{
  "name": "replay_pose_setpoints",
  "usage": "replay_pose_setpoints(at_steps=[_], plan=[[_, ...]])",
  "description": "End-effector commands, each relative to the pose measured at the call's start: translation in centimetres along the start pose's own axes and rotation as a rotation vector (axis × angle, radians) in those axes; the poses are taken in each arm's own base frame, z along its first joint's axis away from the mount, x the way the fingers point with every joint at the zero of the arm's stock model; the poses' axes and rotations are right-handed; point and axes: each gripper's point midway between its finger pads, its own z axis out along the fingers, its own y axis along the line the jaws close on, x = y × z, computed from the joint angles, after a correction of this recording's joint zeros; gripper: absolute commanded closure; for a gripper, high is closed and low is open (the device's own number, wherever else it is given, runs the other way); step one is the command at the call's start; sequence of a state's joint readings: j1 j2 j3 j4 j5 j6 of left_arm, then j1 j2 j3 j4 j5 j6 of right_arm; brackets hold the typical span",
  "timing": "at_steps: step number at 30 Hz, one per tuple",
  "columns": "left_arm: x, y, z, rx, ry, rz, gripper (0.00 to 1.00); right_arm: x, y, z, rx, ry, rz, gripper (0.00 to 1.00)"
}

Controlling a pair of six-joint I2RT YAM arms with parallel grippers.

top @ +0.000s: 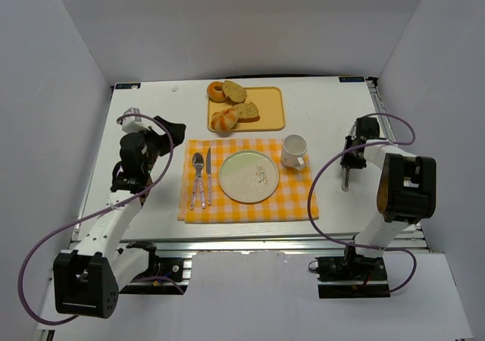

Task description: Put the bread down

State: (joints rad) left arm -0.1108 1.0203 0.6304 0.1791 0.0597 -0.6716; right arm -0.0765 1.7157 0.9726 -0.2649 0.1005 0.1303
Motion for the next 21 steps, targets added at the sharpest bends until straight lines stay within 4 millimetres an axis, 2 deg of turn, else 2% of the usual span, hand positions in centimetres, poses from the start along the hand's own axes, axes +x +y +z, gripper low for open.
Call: replay_pose_setpoints(at_steps=[1, 2, 5, 6, 7, 9, 10, 12, 13, 14, 16, 17, 18, 19, 20, 21], plan=[[-0.6, -0.3, -0.8, 0.001, -0.021, 0.010, 0.02, 3.3, 0.6, 0.9, -0.058, 0.086, -0.018, 0.71], [-0.5, -0.3, -1.0, 0.003, -0.022, 0.009, 0.02, 3.0, 0.5, 0.7, -0.063, 0.070, -0.056, 0.77], [-0.6, -0.4, -1.2, 0.010, -0.032, 0.002, 0.02, 0.5, 0.4, -0.4, -0.068, -0.039, -0.126, 0.89], [-0.7, -0.5, -1.3, 0.012, -0.032, -0.001, 0.02, -0.5, 0.3, -0.9, -0.070, -0.077, -0.208, 0.91], [-0.7, -0.5, -1.4, 0.014, -0.035, -0.001, 0.02, -2.5, 0.7, -2.0, -0.089, -0.145, -0.248, 0.93], [-0.7, -0.6, -1.4, 0.016, -0.033, -0.001, 0.02, -4.6, 1.7, -3.6, -0.148, -0.218, -0.366, 0.94], [-0.7, -0.7, -1.5, 0.018, -0.033, 0.001, 0.02, -6.6, 3.0, -5.6, -0.212, -0.293, -0.411, 0.94], [-0.9, -0.9, -1.6, 0.025, -0.034, 0.001, 0.02, -8.6, 4.3, -8.0, -0.278, -0.369, -0.525, 0.94], [-1.0, -0.9, -1.6, 0.025, -0.034, 0.001, 0.02, -10.2, 5.9, -9.8, -0.356, -0.425, -0.561, 0.92], [-1.1, -1.1, -1.6, 0.030, -0.036, 0.003, 0.02, -10.8, 6.7, -10.8, -0.393, -0.446, -0.587, 0.90], [-1.2, -1.4, -1.6, 0.042, -0.036, 0.004, 0.02, -11.6, 8.7, -12.2, -0.503, -0.469, -0.664, 0.85], [-1.3, -1.4, -1.5, 0.042, -0.038, 0.005, 0.02, -12.9, 9.8, -13.5, -0.523, -0.493, -0.692, 0.82], [-1.4, -1.6, -1.5, 0.045, -0.037, 0.007, 0.02, -13.1, 10.5, -13.3, -0.552, -0.479, -0.710, 0.80], [-1.5, -1.8, -1.5, 0.050, -0.039, 0.007, 0.02, -13.3, 11.5, -13.9, -0.600, -0.489, -0.758, 0.77], [-1.6, -1.8, -1.4, 0.050, -0.039, 0.010, 0.02, -14.4, 12.7, -15.0, -0.614, -0.516, -0.786, 0.76], [-1.6, -1.8, -1.4, 0.047, -0.036, 0.012, 0.02, -14.7, 13.3, -14.6, -0.628, -0.508, -0.799, 0.74]])
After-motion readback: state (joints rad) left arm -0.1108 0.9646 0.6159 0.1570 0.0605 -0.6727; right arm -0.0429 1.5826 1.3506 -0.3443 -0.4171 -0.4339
